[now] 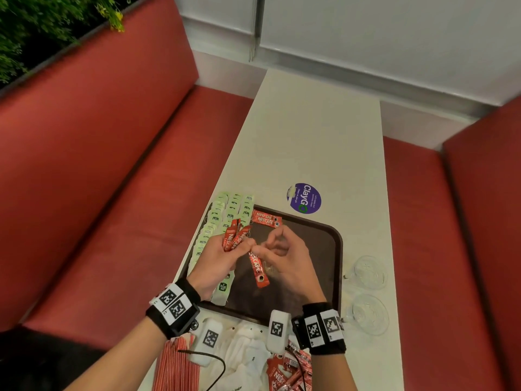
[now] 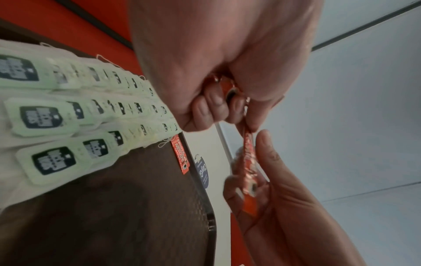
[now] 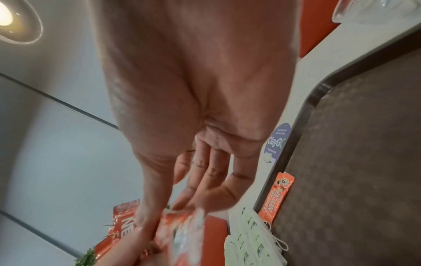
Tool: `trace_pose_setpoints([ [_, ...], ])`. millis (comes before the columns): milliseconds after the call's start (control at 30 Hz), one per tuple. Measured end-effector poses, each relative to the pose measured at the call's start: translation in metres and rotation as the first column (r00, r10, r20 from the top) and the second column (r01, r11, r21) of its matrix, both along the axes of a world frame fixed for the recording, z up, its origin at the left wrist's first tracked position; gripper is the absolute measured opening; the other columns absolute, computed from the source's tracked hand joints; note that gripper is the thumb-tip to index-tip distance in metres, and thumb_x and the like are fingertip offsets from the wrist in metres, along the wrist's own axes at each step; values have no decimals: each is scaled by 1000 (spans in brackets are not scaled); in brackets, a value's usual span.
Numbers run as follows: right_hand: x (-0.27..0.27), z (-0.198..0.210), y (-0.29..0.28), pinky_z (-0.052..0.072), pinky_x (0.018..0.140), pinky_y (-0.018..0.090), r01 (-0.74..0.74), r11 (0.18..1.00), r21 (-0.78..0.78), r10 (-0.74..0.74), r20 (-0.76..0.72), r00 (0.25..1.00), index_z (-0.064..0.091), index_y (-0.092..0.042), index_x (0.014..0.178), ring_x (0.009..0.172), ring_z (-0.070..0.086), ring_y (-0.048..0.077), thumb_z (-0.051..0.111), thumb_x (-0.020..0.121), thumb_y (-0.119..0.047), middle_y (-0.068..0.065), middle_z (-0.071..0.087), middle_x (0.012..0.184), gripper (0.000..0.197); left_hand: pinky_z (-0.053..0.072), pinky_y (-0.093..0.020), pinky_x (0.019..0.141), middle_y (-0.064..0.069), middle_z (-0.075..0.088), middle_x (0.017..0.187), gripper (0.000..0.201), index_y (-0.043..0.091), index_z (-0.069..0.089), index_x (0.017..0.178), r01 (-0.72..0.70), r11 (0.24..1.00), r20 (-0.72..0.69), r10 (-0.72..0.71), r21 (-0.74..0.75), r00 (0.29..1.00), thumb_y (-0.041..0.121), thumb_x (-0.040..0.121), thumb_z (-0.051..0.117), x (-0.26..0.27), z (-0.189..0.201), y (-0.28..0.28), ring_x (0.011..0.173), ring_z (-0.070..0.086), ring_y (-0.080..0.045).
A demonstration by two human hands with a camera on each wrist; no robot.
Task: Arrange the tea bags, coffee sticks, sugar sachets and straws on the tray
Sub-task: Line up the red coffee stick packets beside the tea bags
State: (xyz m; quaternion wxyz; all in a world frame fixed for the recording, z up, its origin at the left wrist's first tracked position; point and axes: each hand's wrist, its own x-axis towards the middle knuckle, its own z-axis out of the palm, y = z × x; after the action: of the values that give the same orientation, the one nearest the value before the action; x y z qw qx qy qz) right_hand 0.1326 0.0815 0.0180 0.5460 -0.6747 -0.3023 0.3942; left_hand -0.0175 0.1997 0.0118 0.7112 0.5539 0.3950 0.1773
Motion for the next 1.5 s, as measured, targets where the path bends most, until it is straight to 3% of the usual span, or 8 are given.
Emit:
trace_pose_setpoints([
  [100,-7,-7,-6,65,82,42,25,1000,13,-23,-89,996,61,-13,111,93,81,32,90,91,-22,12,80,101,36,31,-31,54,8,47,58,16,15,80,98,-151,989,2,151,8,989,30,100,76,4,-8,4,54,34,-13],
  [367,0,-31,-15,59,89,49,339,936,99,-310,-224,924,80,-8,107,86,74,34,83,94,-7,25,78,96,14,20,-30,55,3,28,68,10,22,79,100,-274,945,76,291,-180,954,29,103,73,5,-23,3,57,22,-12],
  [567,7,-29,-17,64,96,51,288,956,55,-278,-144,950,82,-19,117,102,78,32,82,98,-20,12,81,107,20,22,-32,57,8,35,68,20,16,76,117,-279,935,83,303,-221,949,31,104,70,8,-21,2,58,25,-10],
  [700,5,-32,-12,64,95,55,265,964,31,-256,-169,952,81,-14,112,100,77,41,82,97,-18,17,80,101,16,20,-34,59,7,32,67,14,21,75,107,-279,935,99,305,-220,947,34,104,70,16,-16,0,60,24,-12],
  [967,45,-66,3,59,64,26,509,849,-143,-496,116,860,79,-29,104,82,76,11,79,100,-29,-6,82,93,4,26,-26,52,20,52,60,36,11,59,134,-265,933,27,280,-243,960,27,104,71,8,-24,8,54,25,-8],
  [1133,63,-104,28,58,103,46,495,817,-294,-428,266,864,75,-33,94,92,72,8,79,98,-27,-11,78,88,9,30,-24,53,20,46,57,31,18,59,133,-226,943,-34,224,-246,974,25,105,69,-4,-31,5,53,29,-5],
  [1333,59,-125,46,53,94,39,476,803,-358,-326,405,854,72,-30,102,111,67,23,75,100,-32,-13,73,89,5,31,-27,57,5,50,83,34,21,58,136,-196,938,-52,189,-285,980,25,105,70,-14,-44,-1,55,31,-7],
  [1500,56,-128,51,60,91,44,496,792,-356,-274,518,810,65,-32,99,103,68,21,74,99,-35,-13,70,88,9,32,-28,60,3,58,97,32,26,60,135,-180,937,-57,171,-300,984,24,105,69,-17,-47,-4,57,35,-7],
])
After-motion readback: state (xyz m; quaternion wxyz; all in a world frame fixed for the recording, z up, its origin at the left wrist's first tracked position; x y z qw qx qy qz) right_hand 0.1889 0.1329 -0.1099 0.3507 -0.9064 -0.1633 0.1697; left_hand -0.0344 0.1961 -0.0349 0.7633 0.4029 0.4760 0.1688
